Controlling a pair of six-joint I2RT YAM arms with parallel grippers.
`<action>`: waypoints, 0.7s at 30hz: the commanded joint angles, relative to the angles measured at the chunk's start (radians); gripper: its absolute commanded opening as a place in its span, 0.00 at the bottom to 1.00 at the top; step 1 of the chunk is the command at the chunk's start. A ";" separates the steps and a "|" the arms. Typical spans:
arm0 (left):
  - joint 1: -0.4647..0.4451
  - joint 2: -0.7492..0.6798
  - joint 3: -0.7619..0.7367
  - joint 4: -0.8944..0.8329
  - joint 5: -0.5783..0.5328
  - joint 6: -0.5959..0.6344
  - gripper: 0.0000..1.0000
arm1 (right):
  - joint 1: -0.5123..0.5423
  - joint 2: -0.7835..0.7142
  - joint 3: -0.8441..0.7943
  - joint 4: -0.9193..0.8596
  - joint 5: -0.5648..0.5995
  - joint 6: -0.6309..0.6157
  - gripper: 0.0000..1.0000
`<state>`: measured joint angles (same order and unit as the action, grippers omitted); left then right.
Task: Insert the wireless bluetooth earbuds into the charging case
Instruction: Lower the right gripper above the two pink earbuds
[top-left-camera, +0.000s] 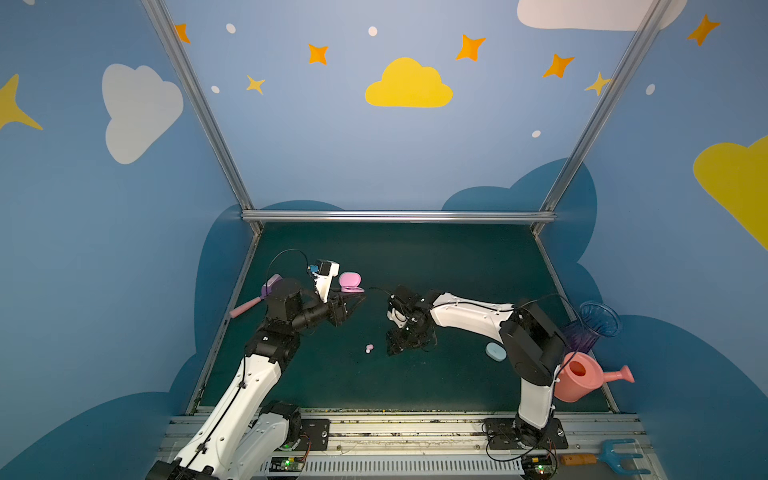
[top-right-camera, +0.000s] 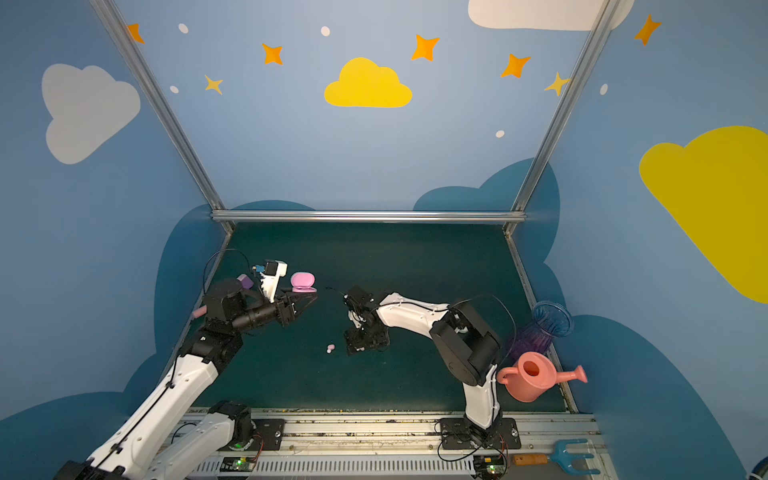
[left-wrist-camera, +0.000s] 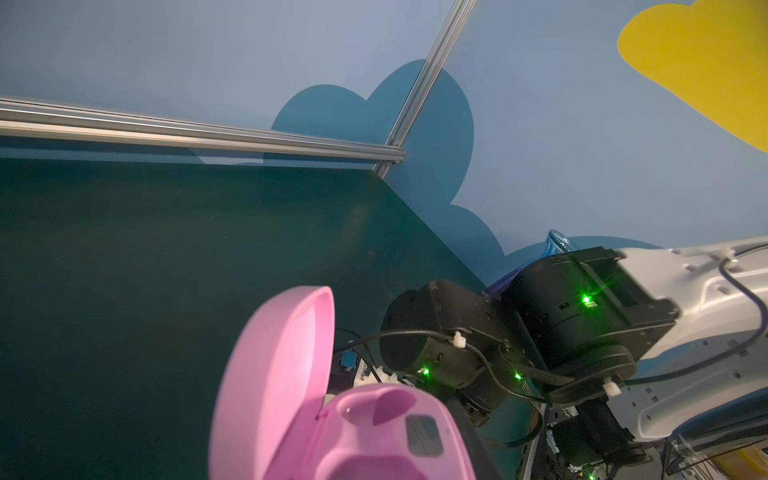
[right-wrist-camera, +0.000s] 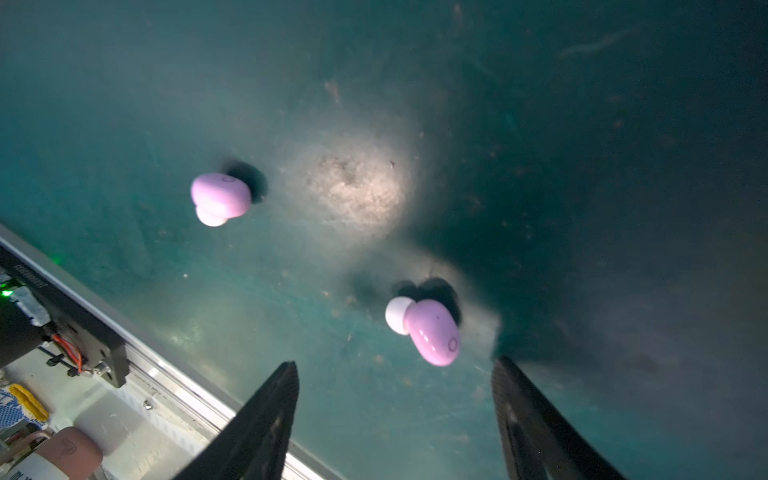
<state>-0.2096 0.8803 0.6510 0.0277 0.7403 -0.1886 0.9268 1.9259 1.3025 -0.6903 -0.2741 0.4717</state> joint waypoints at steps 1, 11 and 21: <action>0.007 -0.010 0.025 0.023 0.011 -0.001 0.12 | 0.004 0.034 0.043 -0.029 -0.025 -0.007 0.71; 0.009 -0.004 0.023 0.027 0.017 -0.006 0.12 | 0.010 0.024 0.051 -0.120 0.113 -0.084 0.70; 0.009 -0.012 0.021 0.025 0.018 -0.006 0.12 | 0.028 0.019 0.012 -0.148 0.237 -0.155 0.68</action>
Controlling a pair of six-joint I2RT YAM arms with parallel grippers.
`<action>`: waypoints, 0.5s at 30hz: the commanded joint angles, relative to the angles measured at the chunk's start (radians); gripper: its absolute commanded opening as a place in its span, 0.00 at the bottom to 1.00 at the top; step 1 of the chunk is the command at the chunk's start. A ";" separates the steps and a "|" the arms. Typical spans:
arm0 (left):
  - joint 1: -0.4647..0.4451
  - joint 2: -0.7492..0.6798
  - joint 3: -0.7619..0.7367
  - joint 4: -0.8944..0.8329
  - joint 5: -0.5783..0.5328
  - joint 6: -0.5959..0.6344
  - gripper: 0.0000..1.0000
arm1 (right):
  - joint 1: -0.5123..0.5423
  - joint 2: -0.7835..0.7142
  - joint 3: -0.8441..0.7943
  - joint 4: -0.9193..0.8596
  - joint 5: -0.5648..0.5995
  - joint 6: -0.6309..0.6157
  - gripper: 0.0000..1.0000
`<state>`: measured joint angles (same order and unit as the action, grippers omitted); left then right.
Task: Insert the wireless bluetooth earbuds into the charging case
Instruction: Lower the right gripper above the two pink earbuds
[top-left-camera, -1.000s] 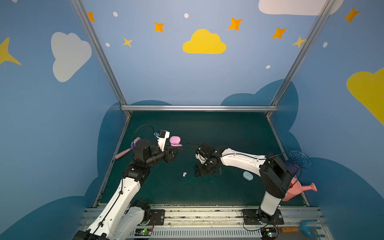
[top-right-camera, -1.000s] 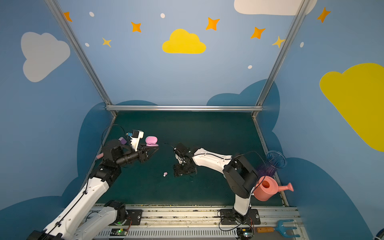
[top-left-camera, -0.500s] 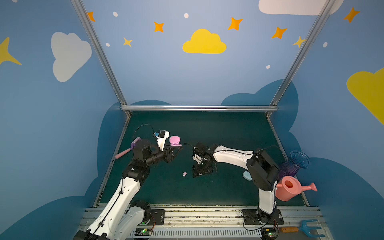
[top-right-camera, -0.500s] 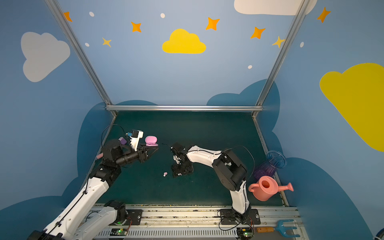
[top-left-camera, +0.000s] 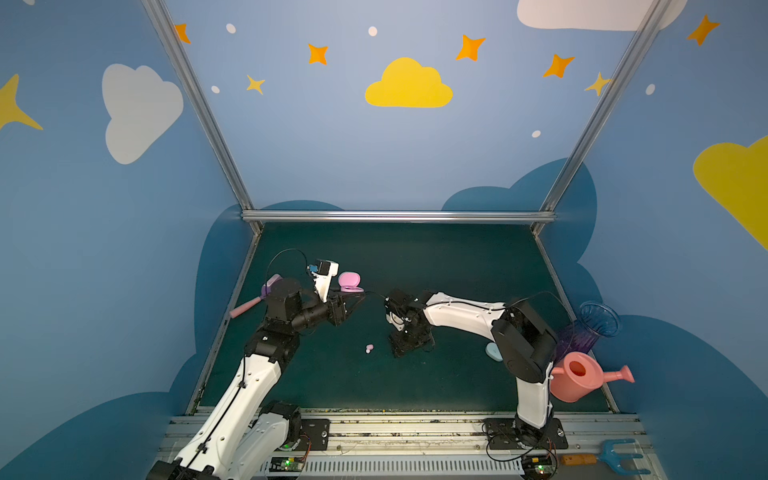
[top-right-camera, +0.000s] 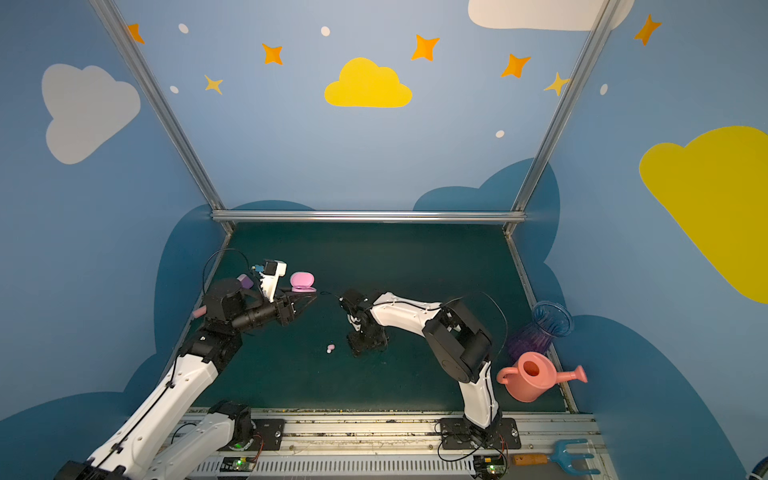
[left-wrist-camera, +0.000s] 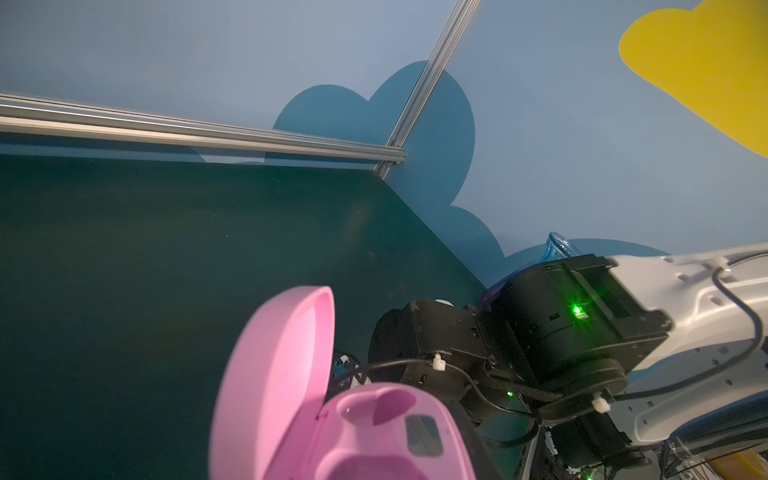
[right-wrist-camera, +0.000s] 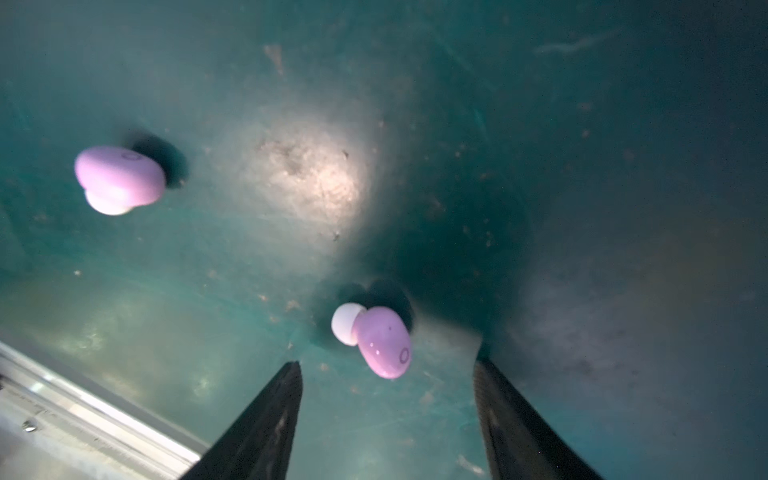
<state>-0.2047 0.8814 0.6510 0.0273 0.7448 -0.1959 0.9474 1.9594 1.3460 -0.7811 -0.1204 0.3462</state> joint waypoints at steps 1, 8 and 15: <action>0.004 -0.013 0.021 0.024 0.013 0.002 0.12 | 0.008 -0.019 -0.034 -0.062 0.106 -0.033 0.68; 0.004 -0.007 0.021 0.033 0.014 0.000 0.12 | 0.005 -0.032 -0.040 -0.064 0.215 -0.058 0.65; 0.004 -0.010 0.022 0.032 0.010 0.001 0.11 | 0.005 -0.001 -0.026 -0.041 0.223 -0.064 0.64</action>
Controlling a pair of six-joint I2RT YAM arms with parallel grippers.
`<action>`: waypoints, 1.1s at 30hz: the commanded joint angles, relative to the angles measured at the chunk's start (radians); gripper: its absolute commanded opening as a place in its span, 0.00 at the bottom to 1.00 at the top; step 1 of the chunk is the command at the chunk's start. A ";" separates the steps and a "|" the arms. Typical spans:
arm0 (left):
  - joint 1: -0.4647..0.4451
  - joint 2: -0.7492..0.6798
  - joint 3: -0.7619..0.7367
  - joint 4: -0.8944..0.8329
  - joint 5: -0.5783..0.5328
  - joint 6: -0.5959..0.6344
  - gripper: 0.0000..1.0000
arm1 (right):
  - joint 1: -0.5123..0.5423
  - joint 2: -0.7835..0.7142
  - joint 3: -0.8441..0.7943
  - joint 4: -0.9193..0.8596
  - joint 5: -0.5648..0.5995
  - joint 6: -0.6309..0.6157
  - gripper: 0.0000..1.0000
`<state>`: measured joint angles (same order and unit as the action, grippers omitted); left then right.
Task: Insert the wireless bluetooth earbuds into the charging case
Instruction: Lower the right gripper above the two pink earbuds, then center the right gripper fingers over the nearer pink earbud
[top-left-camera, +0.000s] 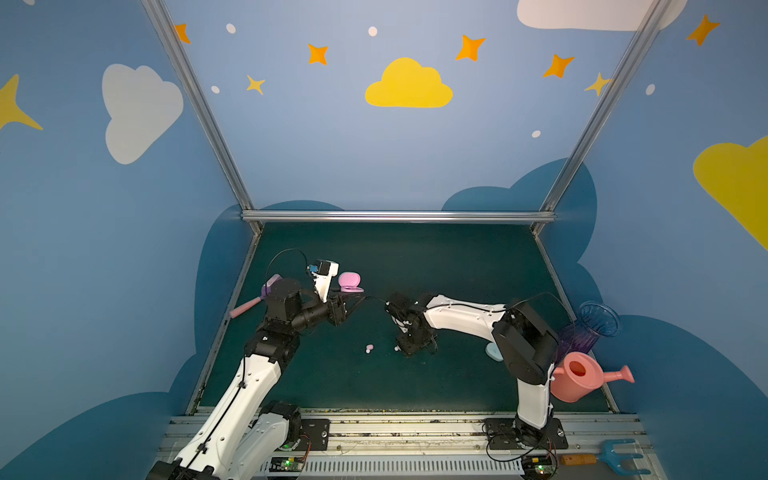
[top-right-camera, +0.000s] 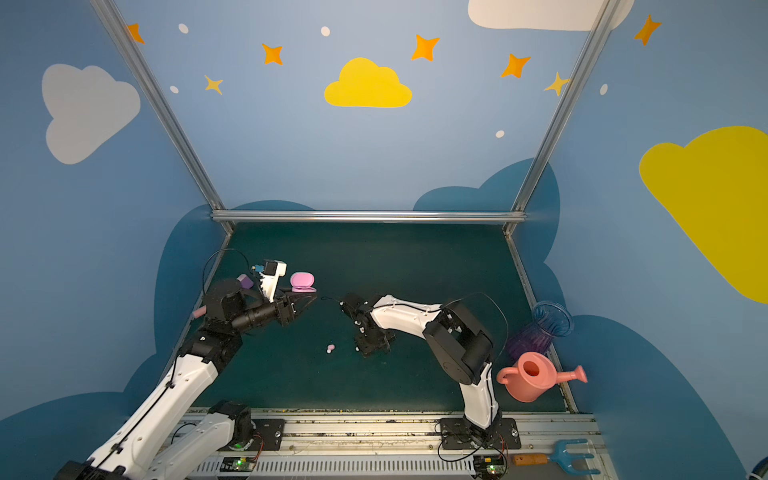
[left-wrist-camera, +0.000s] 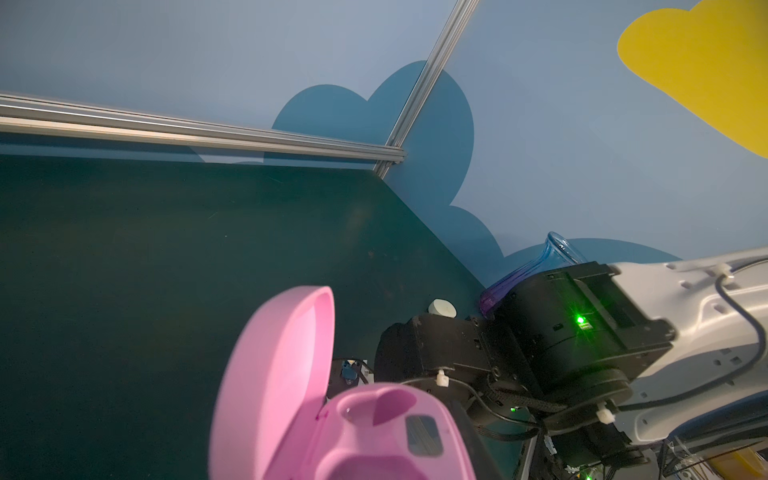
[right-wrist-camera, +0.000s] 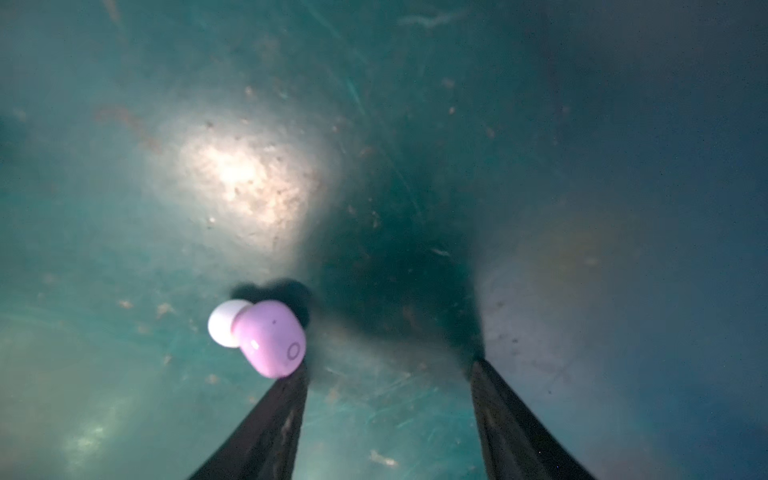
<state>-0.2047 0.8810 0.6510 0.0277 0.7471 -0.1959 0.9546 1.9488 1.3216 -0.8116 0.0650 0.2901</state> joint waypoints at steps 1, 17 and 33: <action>0.004 -0.010 0.022 0.030 0.007 0.000 0.11 | -0.002 0.014 0.004 -0.007 0.040 -0.009 0.65; 0.007 -0.011 0.022 0.029 0.000 0.001 0.11 | -0.014 0.071 0.102 0.008 0.042 -0.016 0.64; 0.008 -0.010 0.019 0.033 0.005 -0.005 0.10 | -0.045 -0.017 0.161 -0.064 -0.009 0.066 0.60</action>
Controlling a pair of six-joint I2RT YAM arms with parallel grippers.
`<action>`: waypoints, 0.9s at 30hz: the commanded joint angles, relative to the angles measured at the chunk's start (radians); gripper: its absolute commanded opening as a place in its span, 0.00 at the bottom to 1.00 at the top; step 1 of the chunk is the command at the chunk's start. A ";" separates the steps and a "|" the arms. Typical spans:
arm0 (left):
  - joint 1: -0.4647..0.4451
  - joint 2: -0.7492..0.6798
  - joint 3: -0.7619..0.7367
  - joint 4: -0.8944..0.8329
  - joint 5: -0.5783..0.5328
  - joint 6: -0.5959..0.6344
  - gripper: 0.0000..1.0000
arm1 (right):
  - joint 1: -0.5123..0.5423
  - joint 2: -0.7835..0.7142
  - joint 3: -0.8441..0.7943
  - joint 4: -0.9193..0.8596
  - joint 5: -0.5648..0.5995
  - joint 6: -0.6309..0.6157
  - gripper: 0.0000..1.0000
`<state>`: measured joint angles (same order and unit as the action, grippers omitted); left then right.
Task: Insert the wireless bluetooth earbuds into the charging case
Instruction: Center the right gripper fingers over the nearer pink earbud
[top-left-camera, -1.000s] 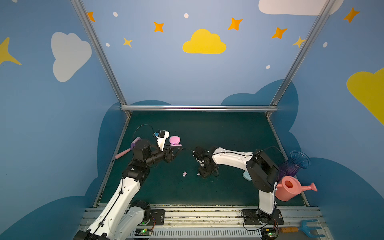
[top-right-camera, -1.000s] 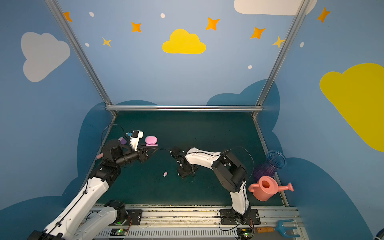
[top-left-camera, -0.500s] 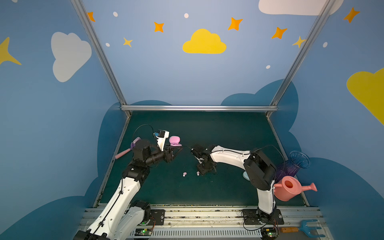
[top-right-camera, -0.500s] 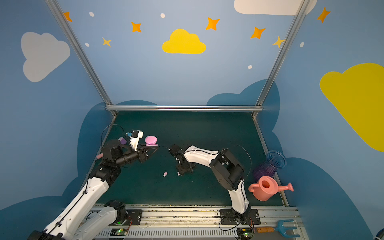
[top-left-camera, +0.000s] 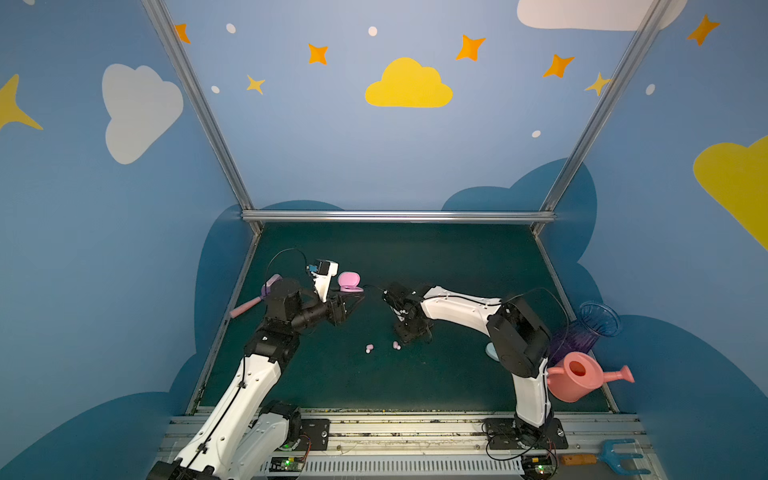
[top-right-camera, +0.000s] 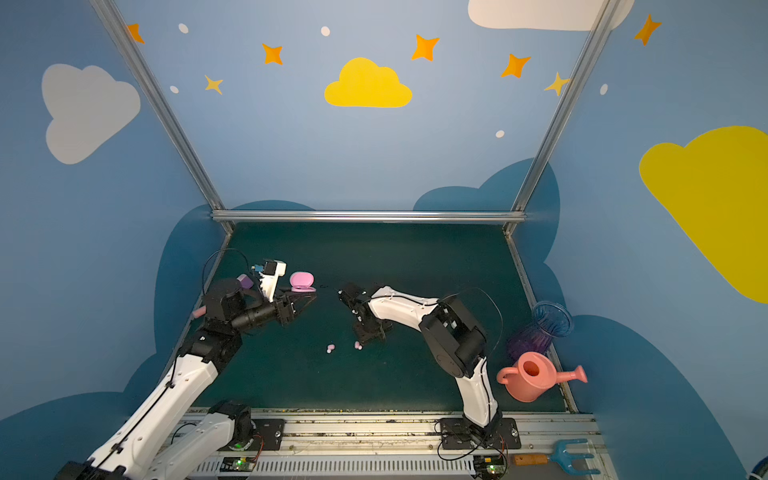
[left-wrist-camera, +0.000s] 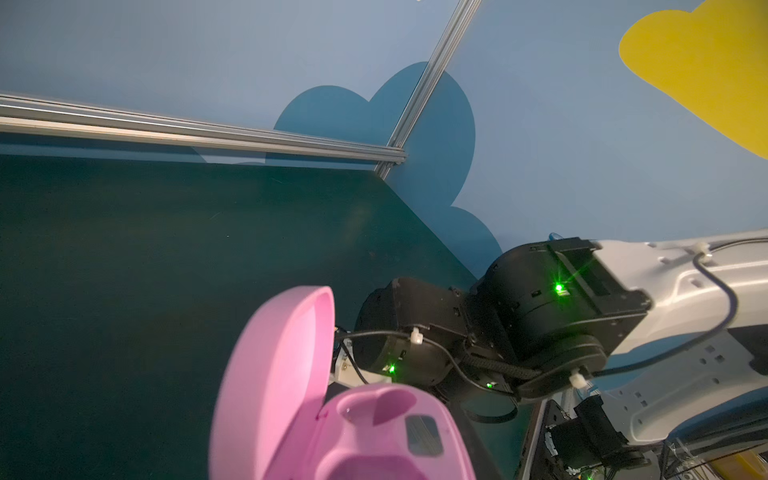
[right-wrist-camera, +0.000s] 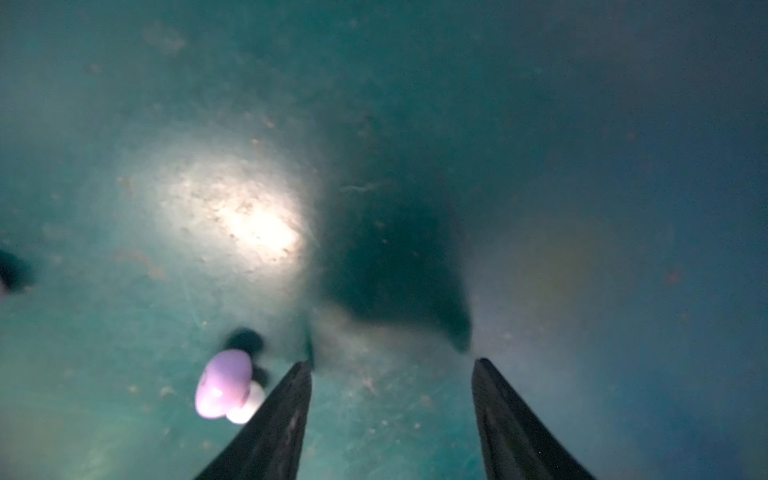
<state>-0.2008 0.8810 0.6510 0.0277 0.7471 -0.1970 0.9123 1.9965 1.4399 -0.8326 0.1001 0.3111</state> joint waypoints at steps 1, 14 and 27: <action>0.005 -0.010 0.019 0.034 0.007 -0.005 0.10 | -0.001 -0.068 0.052 -0.046 -0.071 0.062 0.59; 0.005 -0.014 0.013 0.058 0.023 -0.024 0.10 | 0.059 0.014 0.120 -0.026 -0.180 0.182 0.43; 0.005 -0.024 0.012 0.064 0.023 -0.029 0.10 | 0.069 0.062 0.125 -0.037 -0.158 0.209 0.41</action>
<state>-0.2008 0.8696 0.6510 0.0635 0.7551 -0.2218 0.9783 2.0380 1.5486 -0.8494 -0.0681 0.5053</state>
